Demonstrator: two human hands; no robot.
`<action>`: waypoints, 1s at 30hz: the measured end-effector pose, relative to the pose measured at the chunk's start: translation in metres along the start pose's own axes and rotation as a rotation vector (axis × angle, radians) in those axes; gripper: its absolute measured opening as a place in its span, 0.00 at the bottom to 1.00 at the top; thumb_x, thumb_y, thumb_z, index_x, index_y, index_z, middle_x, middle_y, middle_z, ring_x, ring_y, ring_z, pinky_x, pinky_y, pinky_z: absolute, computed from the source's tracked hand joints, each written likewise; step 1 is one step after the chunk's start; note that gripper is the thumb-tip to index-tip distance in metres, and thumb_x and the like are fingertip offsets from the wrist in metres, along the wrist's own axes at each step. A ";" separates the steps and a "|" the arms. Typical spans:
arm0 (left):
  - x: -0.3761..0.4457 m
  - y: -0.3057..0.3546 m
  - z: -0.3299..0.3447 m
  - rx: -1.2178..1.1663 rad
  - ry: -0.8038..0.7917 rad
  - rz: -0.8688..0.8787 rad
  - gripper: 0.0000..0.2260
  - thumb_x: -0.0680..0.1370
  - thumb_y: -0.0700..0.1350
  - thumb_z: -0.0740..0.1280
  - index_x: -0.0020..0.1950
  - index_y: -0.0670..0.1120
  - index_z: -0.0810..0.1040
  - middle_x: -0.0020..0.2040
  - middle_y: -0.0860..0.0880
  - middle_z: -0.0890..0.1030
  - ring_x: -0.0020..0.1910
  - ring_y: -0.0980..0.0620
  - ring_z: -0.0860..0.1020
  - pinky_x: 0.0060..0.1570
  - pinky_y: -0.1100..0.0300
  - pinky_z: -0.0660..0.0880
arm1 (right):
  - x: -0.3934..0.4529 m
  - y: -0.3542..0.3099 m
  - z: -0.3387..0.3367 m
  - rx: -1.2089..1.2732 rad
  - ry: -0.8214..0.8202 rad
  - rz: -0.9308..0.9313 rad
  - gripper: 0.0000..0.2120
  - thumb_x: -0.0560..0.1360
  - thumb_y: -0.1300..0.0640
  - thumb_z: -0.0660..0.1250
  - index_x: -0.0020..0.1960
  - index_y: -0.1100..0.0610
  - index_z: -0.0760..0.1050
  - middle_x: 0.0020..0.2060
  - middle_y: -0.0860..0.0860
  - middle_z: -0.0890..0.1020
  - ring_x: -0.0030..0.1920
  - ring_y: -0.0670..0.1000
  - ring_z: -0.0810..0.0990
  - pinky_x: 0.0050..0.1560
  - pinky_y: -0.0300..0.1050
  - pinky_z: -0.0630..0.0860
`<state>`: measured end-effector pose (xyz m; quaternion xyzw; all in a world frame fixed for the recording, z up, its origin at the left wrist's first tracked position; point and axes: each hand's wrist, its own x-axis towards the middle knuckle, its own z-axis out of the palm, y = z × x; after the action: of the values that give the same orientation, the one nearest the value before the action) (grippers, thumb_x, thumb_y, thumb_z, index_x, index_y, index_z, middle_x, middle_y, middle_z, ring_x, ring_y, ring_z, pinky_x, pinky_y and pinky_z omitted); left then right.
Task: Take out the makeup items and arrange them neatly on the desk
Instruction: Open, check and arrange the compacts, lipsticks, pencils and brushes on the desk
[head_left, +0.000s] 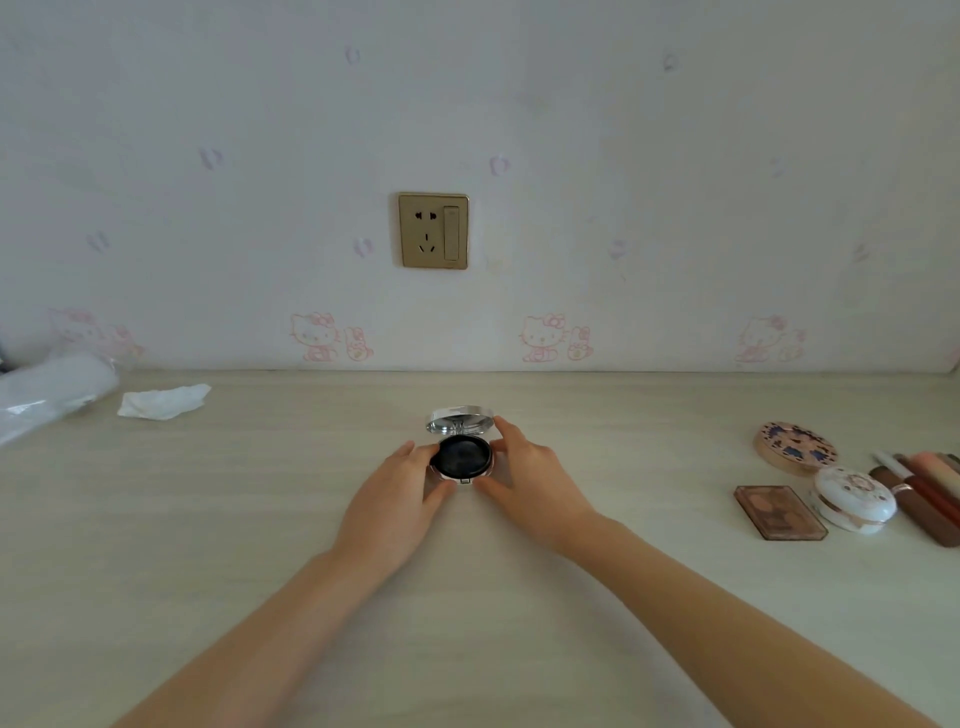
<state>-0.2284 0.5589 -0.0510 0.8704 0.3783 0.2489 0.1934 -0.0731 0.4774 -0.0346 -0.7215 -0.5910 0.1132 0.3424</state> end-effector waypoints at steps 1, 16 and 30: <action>0.005 -0.003 -0.001 -0.005 0.004 -0.008 0.16 0.78 0.50 0.66 0.65 0.53 0.73 0.58 0.50 0.79 0.63 0.48 0.74 0.59 0.51 0.72 | 0.006 0.000 0.001 0.004 -0.007 0.013 0.30 0.76 0.51 0.65 0.74 0.54 0.58 0.57 0.51 0.81 0.57 0.54 0.77 0.54 0.49 0.74; 0.061 -0.044 -0.010 0.019 0.039 -0.006 0.16 0.78 0.49 0.66 0.65 0.49 0.74 0.56 0.50 0.80 0.55 0.49 0.77 0.53 0.55 0.72 | 0.076 -0.003 0.026 -0.023 -0.026 0.034 0.28 0.77 0.52 0.63 0.74 0.57 0.57 0.62 0.55 0.77 0.62 0.58 0.74 0.57 0.52 0.72; 0.055 -0.038 -0.012 0.164 0.160 0.021 0.16 0.78 0.51 0.64 0.64 0.46 0.73 0.58 0.47 0.79 0.58 0.46 0.75 0.51 0.53 0.73 | 0.069 -0.003 0.013 -0.179 -0.105 0.077 0.27 0.80 0.53 0.59 0.75 0.58 0.56 0.68 0.57 0.71 0.69 0.57 0.67 0.65 0.52 0.68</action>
<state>-0.2244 0.6262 -0.0450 0.8646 0.4024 0.2878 0.0879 -0.0636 0.5463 -0.0258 -0.7644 -0.5879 0.1106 0.2404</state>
